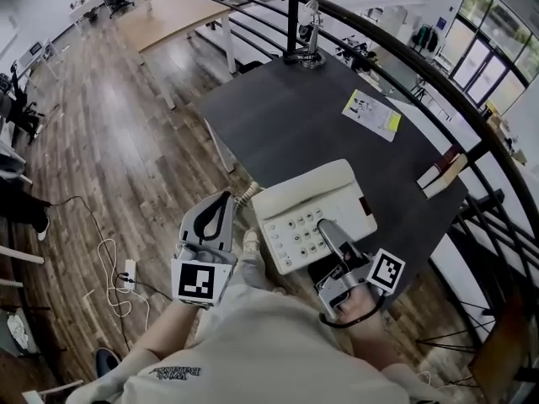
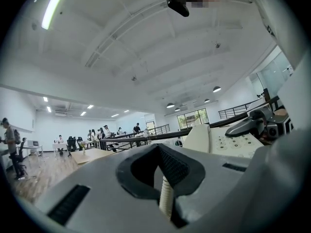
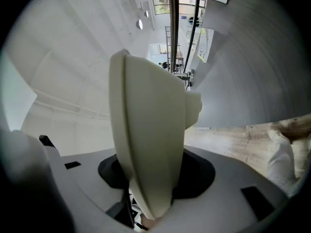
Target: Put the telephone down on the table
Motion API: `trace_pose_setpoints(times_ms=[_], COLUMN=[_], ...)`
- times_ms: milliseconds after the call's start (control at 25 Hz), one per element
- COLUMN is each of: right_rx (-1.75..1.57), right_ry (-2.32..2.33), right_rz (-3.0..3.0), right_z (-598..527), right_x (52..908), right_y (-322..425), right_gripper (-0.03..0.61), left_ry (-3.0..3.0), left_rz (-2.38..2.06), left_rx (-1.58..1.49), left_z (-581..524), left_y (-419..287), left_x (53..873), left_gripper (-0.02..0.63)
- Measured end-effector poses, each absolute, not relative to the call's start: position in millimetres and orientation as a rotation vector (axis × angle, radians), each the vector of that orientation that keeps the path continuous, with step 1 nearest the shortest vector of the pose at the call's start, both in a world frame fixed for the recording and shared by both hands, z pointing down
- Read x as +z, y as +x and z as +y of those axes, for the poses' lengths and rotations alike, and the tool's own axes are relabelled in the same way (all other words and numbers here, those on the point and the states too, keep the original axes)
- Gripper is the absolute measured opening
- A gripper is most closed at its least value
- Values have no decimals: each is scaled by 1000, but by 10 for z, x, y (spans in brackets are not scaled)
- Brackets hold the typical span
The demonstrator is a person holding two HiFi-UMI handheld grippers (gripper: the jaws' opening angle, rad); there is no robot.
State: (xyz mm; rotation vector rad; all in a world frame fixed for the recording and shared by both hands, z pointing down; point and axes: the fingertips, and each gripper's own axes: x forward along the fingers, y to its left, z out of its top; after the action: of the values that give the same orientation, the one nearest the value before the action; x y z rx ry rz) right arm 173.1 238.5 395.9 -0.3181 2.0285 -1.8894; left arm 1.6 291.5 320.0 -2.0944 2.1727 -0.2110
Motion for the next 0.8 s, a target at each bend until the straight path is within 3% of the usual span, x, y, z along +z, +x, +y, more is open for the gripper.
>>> trace_pose_setpoints(times_ms=[800], right_rx=[-1872], right_ry=[-411], right_rz=[1993], right_z=[580], right_x=[4185], right_y=[282], right_gripper=[196], left_ry=[-2168], left_rz=[2080], left_rx=[-189], left_z=[967], left_y=[-1345], left_x=[3410], left_gripper=[3])
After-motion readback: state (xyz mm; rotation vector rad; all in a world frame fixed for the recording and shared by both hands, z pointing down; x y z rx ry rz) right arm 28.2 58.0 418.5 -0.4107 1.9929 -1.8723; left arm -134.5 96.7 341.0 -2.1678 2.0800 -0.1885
